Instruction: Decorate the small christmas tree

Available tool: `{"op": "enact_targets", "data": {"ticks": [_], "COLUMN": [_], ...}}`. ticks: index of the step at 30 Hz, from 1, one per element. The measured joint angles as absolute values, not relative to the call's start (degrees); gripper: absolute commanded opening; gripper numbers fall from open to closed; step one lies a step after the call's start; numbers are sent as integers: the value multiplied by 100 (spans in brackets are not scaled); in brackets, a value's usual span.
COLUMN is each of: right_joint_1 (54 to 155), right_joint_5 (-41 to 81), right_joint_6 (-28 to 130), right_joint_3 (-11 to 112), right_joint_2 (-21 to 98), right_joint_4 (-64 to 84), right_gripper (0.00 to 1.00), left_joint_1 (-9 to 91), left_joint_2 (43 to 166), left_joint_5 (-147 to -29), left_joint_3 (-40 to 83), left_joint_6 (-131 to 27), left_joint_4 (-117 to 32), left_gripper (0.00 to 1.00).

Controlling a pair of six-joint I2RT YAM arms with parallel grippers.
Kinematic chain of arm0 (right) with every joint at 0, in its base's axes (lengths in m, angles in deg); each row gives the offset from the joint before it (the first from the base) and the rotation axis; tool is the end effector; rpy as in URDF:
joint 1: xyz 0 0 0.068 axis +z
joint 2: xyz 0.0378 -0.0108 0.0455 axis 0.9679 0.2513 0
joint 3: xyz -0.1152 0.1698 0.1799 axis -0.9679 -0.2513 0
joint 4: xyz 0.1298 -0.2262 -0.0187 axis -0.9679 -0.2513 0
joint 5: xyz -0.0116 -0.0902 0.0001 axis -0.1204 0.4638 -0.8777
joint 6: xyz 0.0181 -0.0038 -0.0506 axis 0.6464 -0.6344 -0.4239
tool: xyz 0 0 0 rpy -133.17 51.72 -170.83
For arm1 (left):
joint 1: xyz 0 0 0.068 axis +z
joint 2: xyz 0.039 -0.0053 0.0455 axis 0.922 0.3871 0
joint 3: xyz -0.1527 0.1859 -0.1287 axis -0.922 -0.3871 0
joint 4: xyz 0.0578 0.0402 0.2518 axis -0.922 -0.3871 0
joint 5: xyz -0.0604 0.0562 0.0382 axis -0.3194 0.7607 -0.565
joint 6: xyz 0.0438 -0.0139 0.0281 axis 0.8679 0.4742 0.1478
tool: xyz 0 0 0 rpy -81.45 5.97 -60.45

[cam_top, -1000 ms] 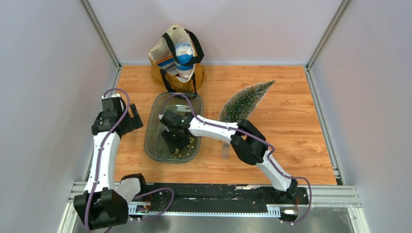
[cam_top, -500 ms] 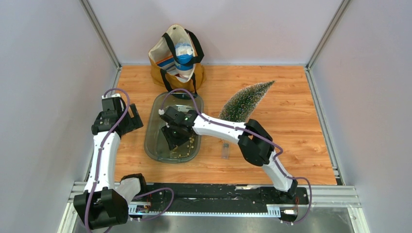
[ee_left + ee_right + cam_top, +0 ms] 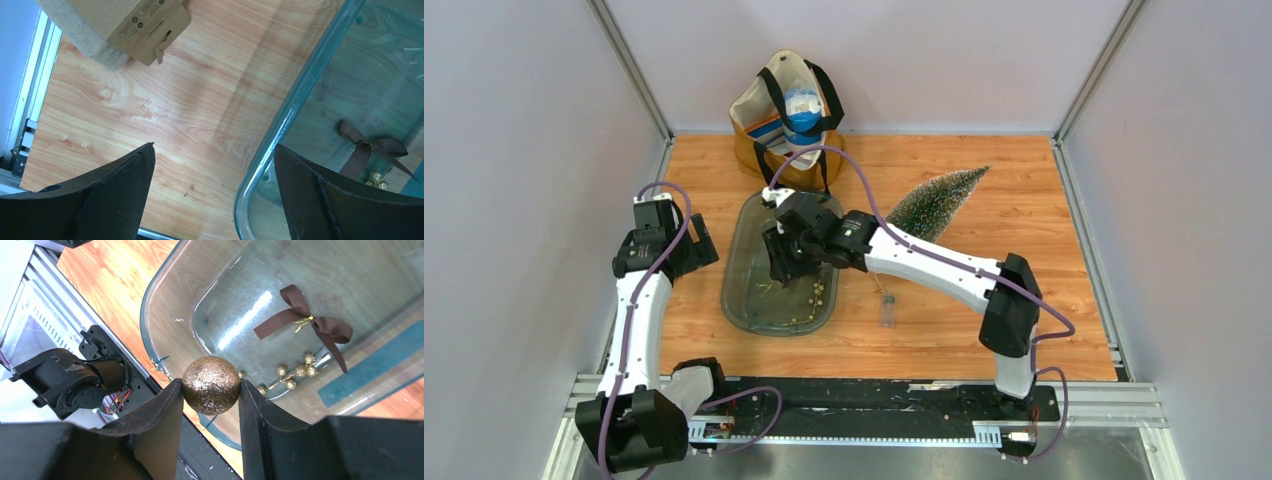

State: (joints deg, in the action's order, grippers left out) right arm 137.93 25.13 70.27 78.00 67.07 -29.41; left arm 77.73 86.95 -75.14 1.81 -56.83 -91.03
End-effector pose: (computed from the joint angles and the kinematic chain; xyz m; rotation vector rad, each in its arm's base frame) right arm 0.1998 0.3869 0.3107 -0.8150 2.4036 0.7381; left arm 0.1928 0.0386 0.2868 -0.5984 2.3976 0.0571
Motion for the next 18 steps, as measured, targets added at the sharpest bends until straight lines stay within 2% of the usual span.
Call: {"op": "enact_targets", "data": {"ticks": [9, 18], "right_joint_1": [13694, 13242], "right_joint_5": [2205, 1007], "right_joint_6": [6946, 6629], "right_joint_3": [7236, 6642], "right_joint_2": [5883, 3988], "right_joint_4": [-2620, -2321], "right_gripper": [33, 32], "left_joint_1": [7775, 7777], "left_joint_2": [8686, 8562], "left_joint_5": [-7665, -8137], "left_joint_3": [181, 170], "left_joint_6": [-5646, -5479], "left_joint_4": [-9077, -8941], "left_gripper": [95, 94]}}
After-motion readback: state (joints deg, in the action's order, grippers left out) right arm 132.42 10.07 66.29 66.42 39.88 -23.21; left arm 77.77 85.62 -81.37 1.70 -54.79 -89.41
